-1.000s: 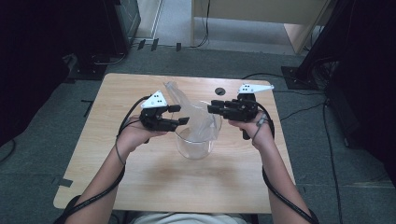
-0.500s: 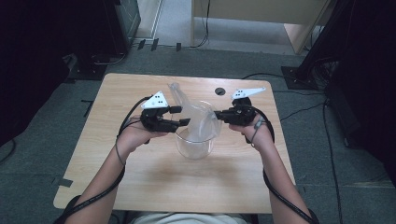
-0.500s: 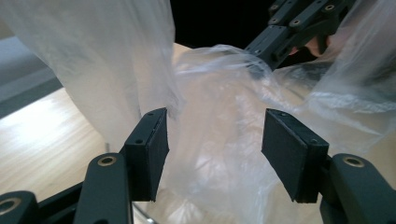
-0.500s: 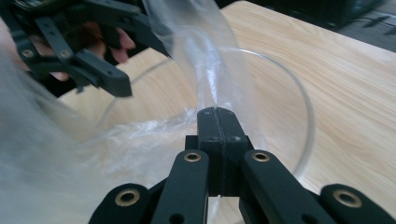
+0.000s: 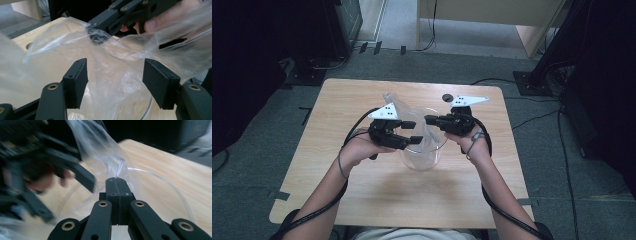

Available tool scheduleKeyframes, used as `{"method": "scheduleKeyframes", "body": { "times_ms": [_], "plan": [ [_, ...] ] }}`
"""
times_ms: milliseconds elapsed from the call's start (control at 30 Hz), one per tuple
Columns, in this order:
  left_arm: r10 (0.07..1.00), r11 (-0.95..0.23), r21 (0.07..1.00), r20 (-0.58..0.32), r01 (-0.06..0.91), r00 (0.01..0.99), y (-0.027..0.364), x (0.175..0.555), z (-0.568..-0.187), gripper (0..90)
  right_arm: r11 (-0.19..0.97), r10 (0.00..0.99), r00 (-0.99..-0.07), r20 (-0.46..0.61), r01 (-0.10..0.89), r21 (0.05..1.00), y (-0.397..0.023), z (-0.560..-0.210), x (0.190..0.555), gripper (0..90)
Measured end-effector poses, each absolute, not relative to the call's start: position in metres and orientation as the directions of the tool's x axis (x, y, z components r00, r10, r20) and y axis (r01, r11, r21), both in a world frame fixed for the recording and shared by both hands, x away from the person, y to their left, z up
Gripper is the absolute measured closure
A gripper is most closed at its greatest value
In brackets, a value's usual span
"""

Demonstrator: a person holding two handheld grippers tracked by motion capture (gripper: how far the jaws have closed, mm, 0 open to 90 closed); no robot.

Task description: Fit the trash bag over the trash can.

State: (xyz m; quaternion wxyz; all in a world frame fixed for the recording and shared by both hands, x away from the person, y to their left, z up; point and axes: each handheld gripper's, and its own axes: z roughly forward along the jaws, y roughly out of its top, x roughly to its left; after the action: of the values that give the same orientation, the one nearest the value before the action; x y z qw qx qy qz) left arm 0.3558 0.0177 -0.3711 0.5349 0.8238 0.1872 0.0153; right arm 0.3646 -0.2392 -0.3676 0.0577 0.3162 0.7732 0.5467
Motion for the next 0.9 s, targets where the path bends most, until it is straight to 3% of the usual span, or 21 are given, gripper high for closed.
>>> {"method": "scheduleKeyframes", "body": {
  "times_ms": [233, 367, 433, 567, 767, 900],
  "plan": [
    [0.394, -0.240, 0.899, -0.255, 0.367, 0.883, 0.014, 0.355, -0.361, 35.1, 0.211, 0.567, -0.789, 0.238, 0.419, 0.883, -0.237, -0.365, 0.362, 90.0],
    [0.439, -0.223, 0.883, -0.287, 0.413, 0.851, 0.006, 0.354, -0.365, 34.7, 0.213, 0.569, -0.790, 0.229, 0.410, 0.887, -0.232, -0.362, 0.359, 90.0],
    [0.474, -0.254, 0.874, -0.261, 0.414, 0.841, 0.003, 0.354, -0.369, 35.9, 0.197, 0.581, -0.780, 0.232, 0.411, 0.890, -0.232, -0.361, 0.358, 90.0],
    [0.492, -0.313, 0.859, -0.219, 0.406, 0.843, 0.001, 0.356, -0.379, 50.7, 0.171, 0.576, -0.774, 0.263, 0.429, 0.887, -0.234, -0.359, 0.357, 90.0],
    [0.468, -0.343, 0.864, -0.183, 0.368, 0.865, 0.004, 0.355, -0.378, 87.4, 0.183, 0.565, -0.783, 0.260, 0.426, 0.886, -0.233, -0.359, 0.357, 90.0],
    [0.464, -0.346, 0.865, -0.177, 0.362, 0.868, 0.007, 0.355, -0.377, 90.0, 0.185, 0.566, -0.781, 0.262, 0.430, 0.884, -0.235, -0.359, 0.357, 90.0]
  ]
}}
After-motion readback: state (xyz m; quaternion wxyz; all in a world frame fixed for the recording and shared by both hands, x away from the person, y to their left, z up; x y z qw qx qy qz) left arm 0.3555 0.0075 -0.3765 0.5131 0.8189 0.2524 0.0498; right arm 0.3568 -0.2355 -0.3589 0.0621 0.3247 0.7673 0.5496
